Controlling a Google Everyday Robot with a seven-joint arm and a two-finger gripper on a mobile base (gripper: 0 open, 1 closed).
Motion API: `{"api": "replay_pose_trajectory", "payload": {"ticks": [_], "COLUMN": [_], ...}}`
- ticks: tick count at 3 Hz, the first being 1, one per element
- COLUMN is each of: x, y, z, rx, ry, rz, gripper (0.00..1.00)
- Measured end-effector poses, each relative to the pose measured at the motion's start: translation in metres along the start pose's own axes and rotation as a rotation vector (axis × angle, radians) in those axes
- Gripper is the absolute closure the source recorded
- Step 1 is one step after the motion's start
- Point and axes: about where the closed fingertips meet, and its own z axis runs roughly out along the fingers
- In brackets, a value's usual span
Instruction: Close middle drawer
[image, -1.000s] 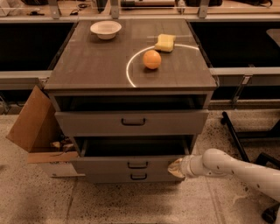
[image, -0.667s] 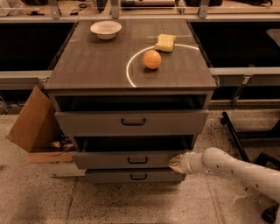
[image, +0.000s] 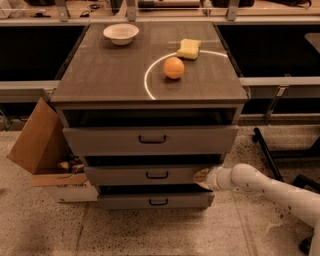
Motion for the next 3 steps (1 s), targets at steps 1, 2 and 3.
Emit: {"api": "replay_pose_trajectory", "payload": {"ticks": [1, 2, 3], "x": [-0.001, -0.007, -0.013], "y": [0.000, 0.026, 0.057], "z": [-0.004, -0.035, -0.086], "rx": [0.002, -0.047, -0.094], "ry": [0.010, -0.012, -0.041], "rz": [-0.012, -0.049, -0.078], "gripper": [1.00, 1.00, 1.00]}}
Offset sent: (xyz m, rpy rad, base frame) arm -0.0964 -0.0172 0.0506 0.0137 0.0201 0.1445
